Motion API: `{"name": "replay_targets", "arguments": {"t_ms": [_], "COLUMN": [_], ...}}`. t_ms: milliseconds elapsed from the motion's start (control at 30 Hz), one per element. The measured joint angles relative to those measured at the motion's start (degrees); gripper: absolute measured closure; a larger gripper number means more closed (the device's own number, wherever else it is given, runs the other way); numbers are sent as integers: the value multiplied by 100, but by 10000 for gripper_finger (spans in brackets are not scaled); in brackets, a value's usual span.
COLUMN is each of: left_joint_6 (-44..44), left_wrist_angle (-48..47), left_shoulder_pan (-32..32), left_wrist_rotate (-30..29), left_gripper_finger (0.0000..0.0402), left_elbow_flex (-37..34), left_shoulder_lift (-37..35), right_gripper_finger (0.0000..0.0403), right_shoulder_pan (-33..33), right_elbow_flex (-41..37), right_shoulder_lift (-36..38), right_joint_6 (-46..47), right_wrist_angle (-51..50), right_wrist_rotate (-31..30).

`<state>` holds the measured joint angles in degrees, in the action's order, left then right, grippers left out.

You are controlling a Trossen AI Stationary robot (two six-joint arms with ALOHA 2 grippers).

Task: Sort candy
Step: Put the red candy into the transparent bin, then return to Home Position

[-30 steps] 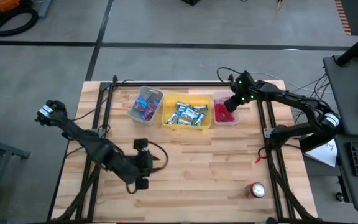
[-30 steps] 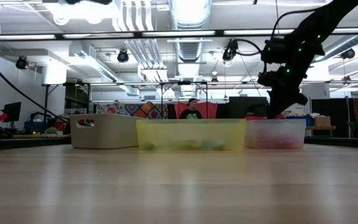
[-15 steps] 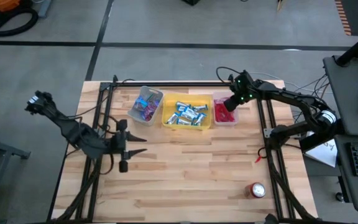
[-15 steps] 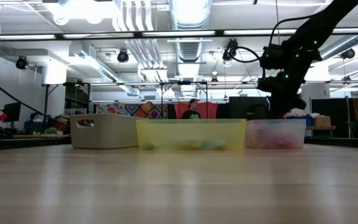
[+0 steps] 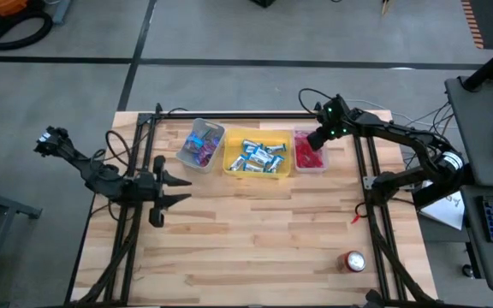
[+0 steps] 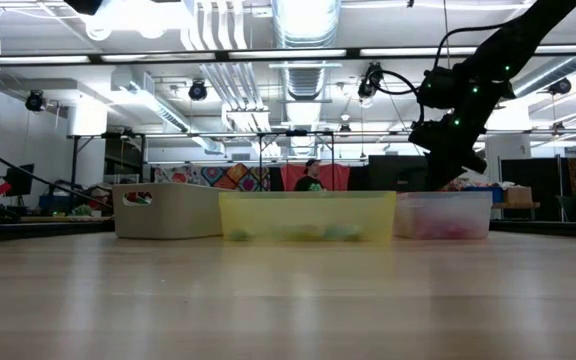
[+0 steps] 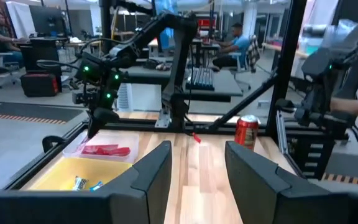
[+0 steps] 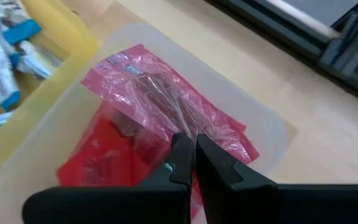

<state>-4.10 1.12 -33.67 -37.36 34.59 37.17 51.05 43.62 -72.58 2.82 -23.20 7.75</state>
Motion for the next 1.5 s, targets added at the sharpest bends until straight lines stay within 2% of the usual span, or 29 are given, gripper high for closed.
{"name": "replay_targets", "arguments": {"t_ms": [167,467,633,767,1000,1167,1267,1367,1500], "left_joint_6": [9,63,52,42,10,-11,29,109,256], "left_wrist_angle": [46,-32,-157,-170,19,243,339,366,355], "left_shoulder_pan": [2,2,2,2,2,9,104,306,745], "left_wrist_rotate": [0,17,17,72,122,168,246,315,905], "left_gripper_finger": [267,267,267,267,267,270,279,294,315], "left_elbow_flex": [10,53,53,34,-385,-767,-920,-1014,-1176], "left_shoulder_lift": [-86,-68,-7,36,56,6,-146,-348,-684], "right_gripper_finger": [381,297,295,303,315,325,331,338,344], "right_shoulder_pan": [0,0,-152,-704,-2395,-3423,-3706,-3744,-3744], "right_elbow_flex": [0,0,0,-109,-859,-1496,-1699,-1744,-1744], "right_shoulder_lift": [0,47,603,1476,3142,4170,4632,4915,5057], "right_joint_6": [-80,-235,-273,-289,33,295,308,241,81], "right_wrist_angle": [-2,-8,-41,-35,59,340,420,417,422], "right_wrist_rotate": [-159,-186,-153,-121,-55,-534,-800,-780,-776]}}
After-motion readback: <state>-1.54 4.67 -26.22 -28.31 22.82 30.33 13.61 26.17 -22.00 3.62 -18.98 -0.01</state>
